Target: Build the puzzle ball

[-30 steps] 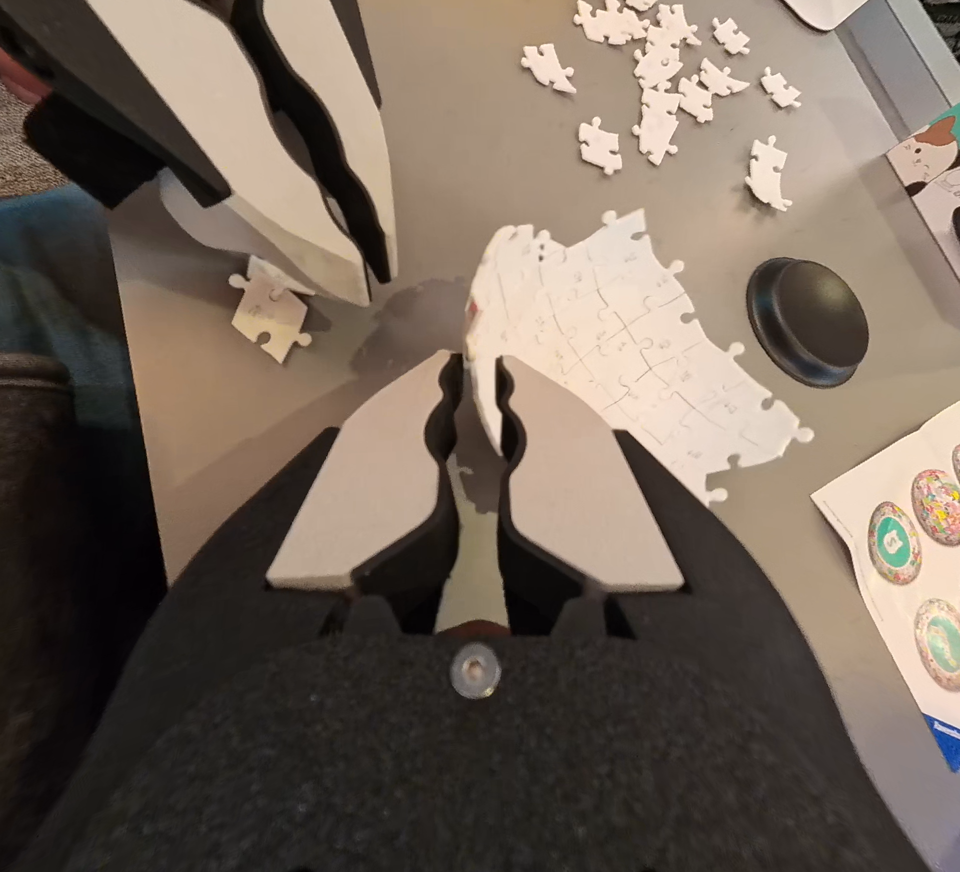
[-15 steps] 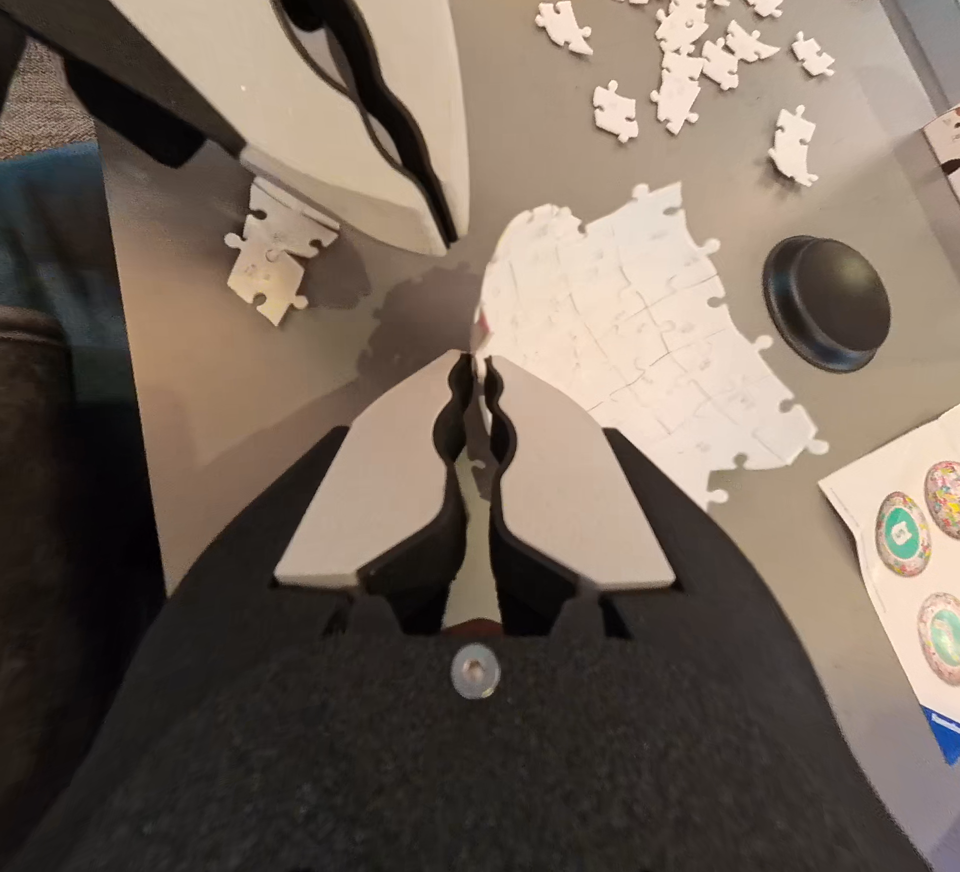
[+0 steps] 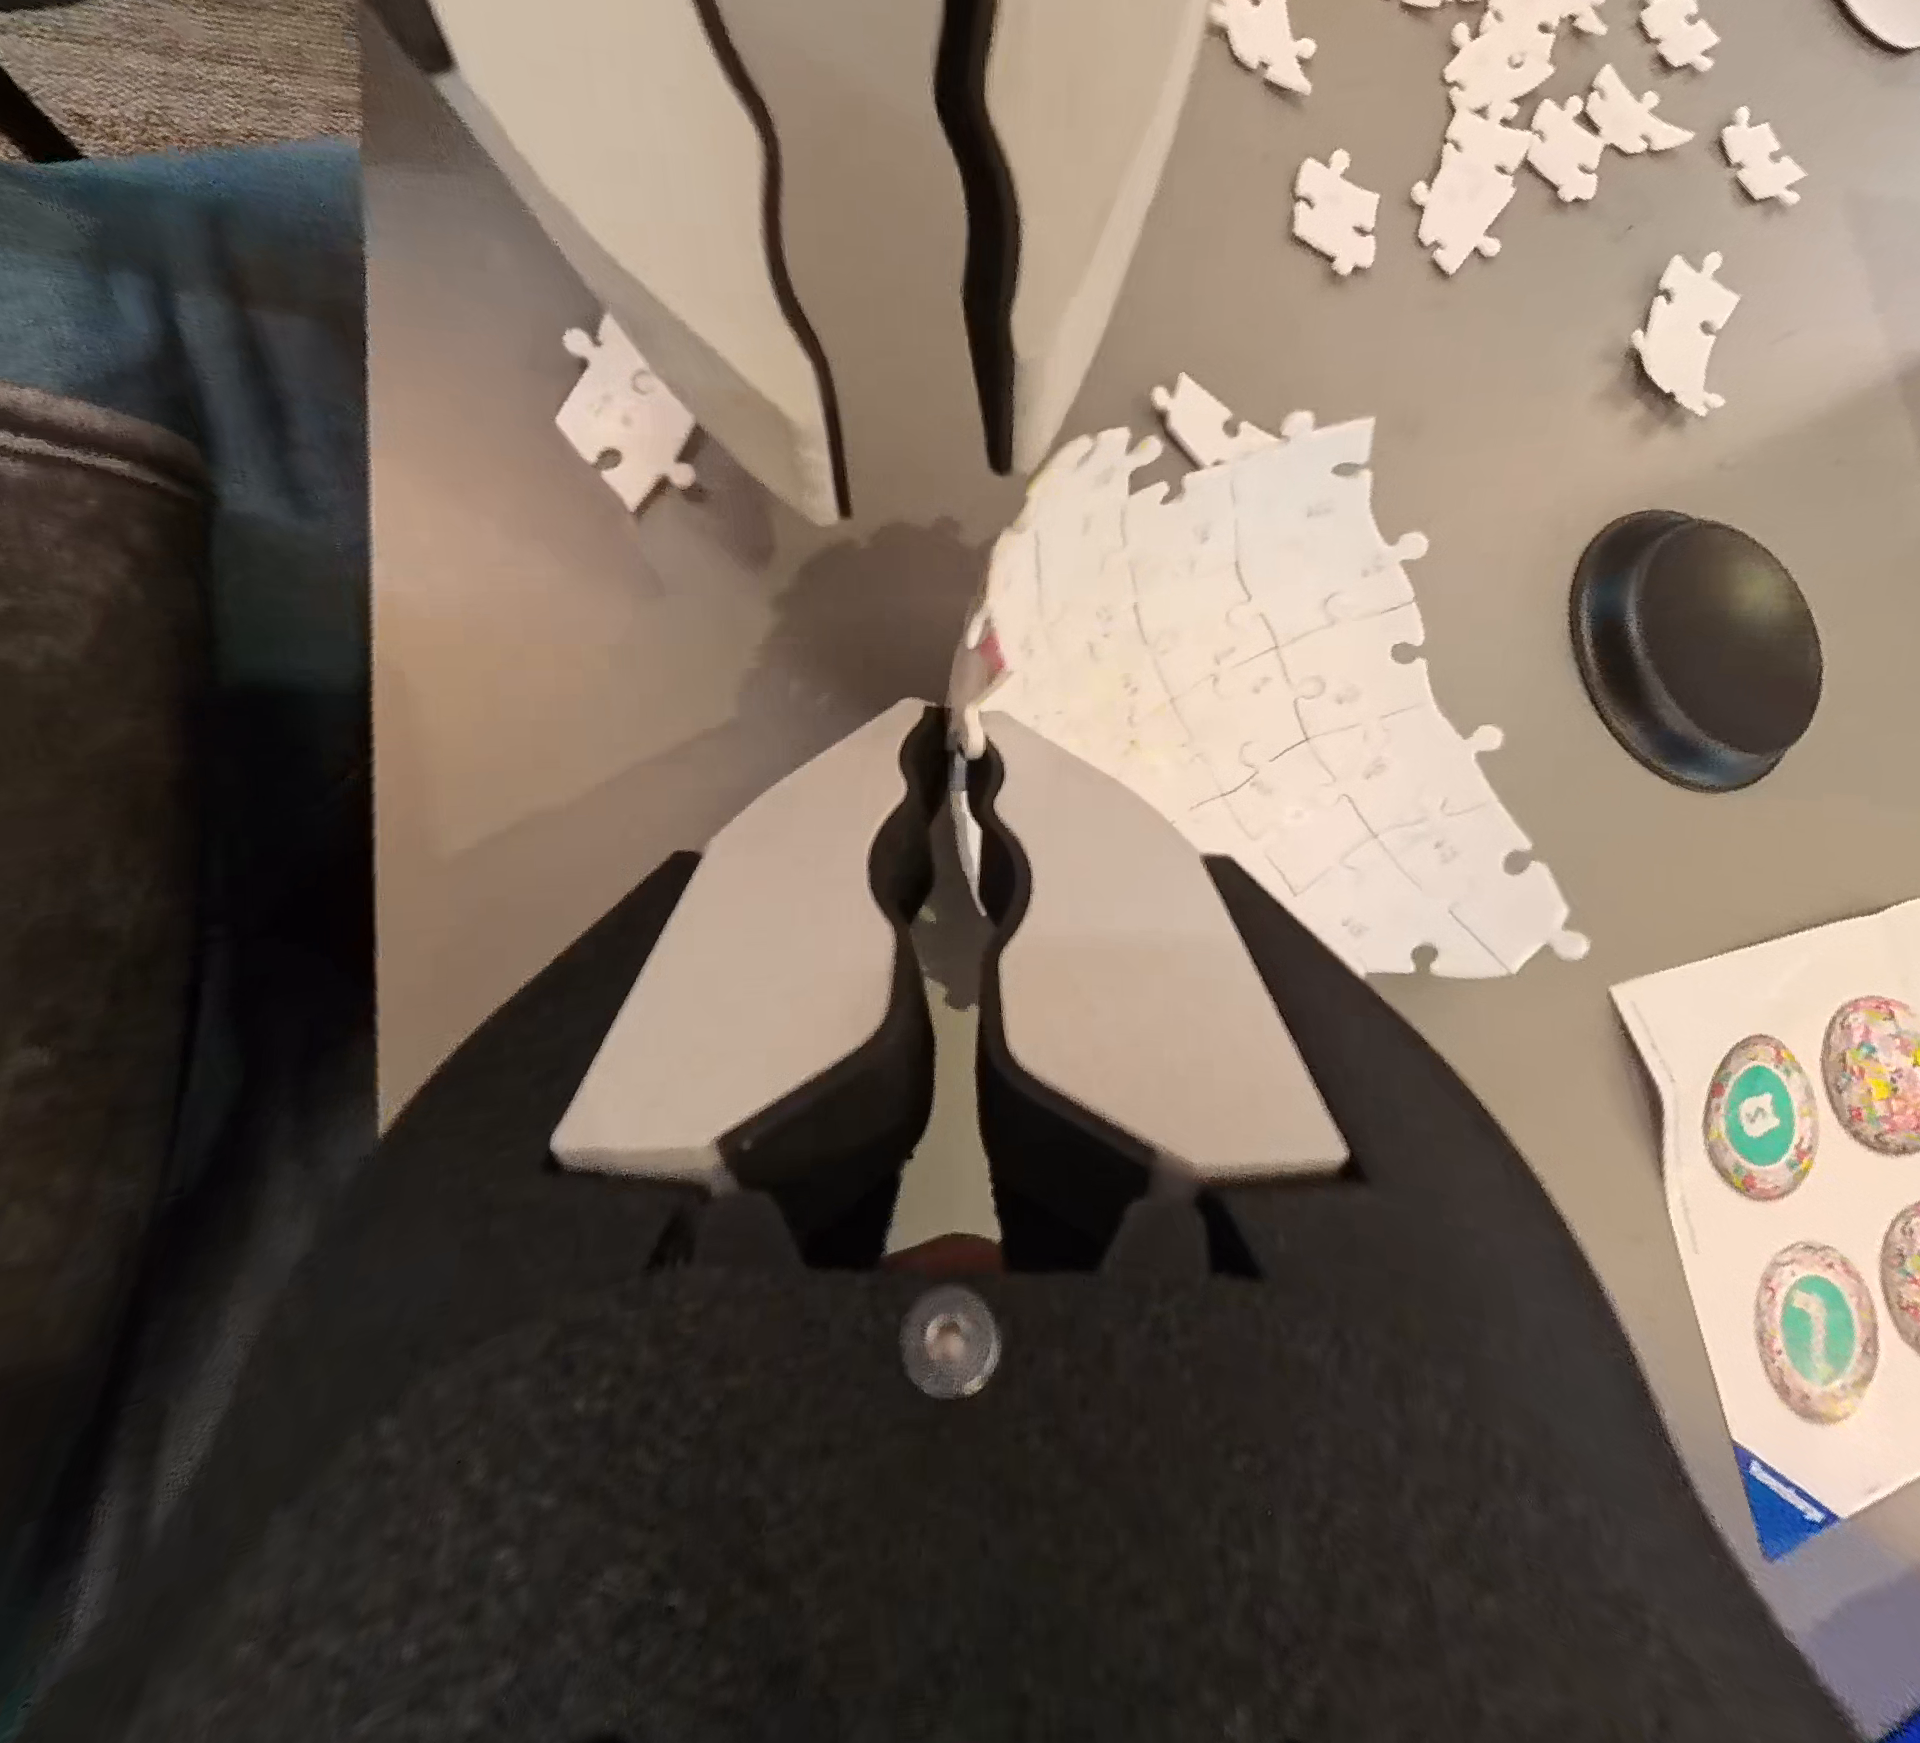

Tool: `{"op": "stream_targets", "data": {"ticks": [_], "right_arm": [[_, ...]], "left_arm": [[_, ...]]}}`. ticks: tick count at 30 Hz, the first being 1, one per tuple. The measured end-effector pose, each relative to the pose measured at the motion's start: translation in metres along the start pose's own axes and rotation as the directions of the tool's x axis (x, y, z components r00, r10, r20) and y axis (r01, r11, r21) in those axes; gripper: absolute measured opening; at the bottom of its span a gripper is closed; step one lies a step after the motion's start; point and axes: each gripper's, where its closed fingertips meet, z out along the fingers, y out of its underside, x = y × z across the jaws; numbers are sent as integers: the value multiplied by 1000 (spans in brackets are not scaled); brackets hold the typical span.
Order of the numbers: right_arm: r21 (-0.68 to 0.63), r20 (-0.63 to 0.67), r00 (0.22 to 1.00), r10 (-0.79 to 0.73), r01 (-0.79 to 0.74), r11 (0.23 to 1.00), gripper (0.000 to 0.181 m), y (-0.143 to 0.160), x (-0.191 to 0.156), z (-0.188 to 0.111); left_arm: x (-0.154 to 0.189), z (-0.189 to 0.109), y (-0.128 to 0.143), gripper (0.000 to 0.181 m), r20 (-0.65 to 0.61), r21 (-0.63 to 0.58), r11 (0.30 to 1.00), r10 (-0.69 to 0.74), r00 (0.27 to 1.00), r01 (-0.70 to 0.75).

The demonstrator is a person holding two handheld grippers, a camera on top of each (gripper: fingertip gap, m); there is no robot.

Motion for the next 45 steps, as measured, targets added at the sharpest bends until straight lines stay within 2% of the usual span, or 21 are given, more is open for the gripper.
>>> {"op": "stream_targets", "data": {"ticks": [2, 7, 11, 17, 19, 27, 31, 35, 38, 45], "right_arm": [[4, 2, 1000, -16, 16, 1000, 3, 0, -1, -2], [-11, -6, 999, -34, 34, 999, 3, 4, 4, -5], [-6, -3, 999, -39, 39, 999, 3, 4, 5, -5], [11, 5, 998, -64, 64, 998, 3, 2, 2, -5], [14, 3, 998, -62, 62, 998, 3, 3, 3, -6], [7, -15, 999, -43, 43, 999, 4, 8, 8, -9], [-5, -45, 998, -32, 32, 999, 20, 10, 11, -16], [-14, -88, 995, -40, 39, 999, 21, 16, 14, -26], [-39, -115, 992, -61, 57, 998, 24, 23, 19, -21], [-66, -131, 984, -124, 116, 991, 10, 27, 21, -7]], "left_arm": [[-2, 4, 1, 17, -31, -36, 999, 14, 999, -15], [-10, 1, -11, 21, -16, -59, 995, 78, 997, -79], [-6, -3, -24, 21, -66, -50, 993, 103, 992, -106], [-8, 17, -21, 20, -129, -108, 988, 95, 987, -109], [-8, 22, -16, 13, -127, -139, 983, 104, 986, -122], [-6, 27, -18, 5, -126, -164, 977, 116, 985, -136], [-6, 29, -16, 4, -129, -180, 976, 104, 986, -126], [-6, 28, -15, 3, -137, -172, 979, 86, 987, -109], [-8, 27, -15, 3, -139, -164, 981, 79, 987, -102], [-8, 27, -16, 3, -144, -162, 982, 75, 987, -99]]}}
